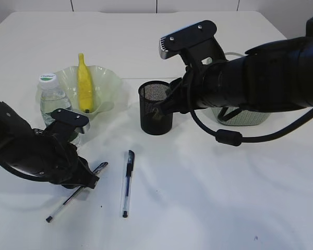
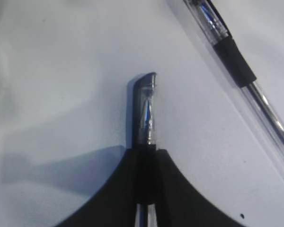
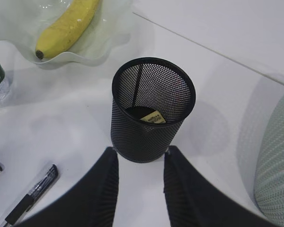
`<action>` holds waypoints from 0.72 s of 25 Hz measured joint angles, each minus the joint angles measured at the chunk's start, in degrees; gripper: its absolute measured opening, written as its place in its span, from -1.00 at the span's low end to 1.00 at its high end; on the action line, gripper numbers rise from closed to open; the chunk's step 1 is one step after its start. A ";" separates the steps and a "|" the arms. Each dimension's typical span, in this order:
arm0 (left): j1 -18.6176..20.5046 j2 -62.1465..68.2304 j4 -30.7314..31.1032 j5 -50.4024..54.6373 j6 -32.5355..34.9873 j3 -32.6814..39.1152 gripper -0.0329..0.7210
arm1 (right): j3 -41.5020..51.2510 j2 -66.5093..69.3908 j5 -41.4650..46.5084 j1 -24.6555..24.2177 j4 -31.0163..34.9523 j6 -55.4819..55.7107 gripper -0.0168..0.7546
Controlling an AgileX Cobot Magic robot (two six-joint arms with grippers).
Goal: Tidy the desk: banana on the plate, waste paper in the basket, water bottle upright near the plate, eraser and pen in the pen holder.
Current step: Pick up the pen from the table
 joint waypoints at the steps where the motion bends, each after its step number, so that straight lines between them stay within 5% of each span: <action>1: 0.00 0.00 0.00 0.11 0.00 -0.26 -0.82 | 0.00 0.00 0.00 0.00 0.00 0.00 -0.31; 18: 0.00 0.61 -1.12 5.94 0.00 -9.23 -0.83 | 0.00 0.00 0.00 0.00 0.00 0.00 -0.31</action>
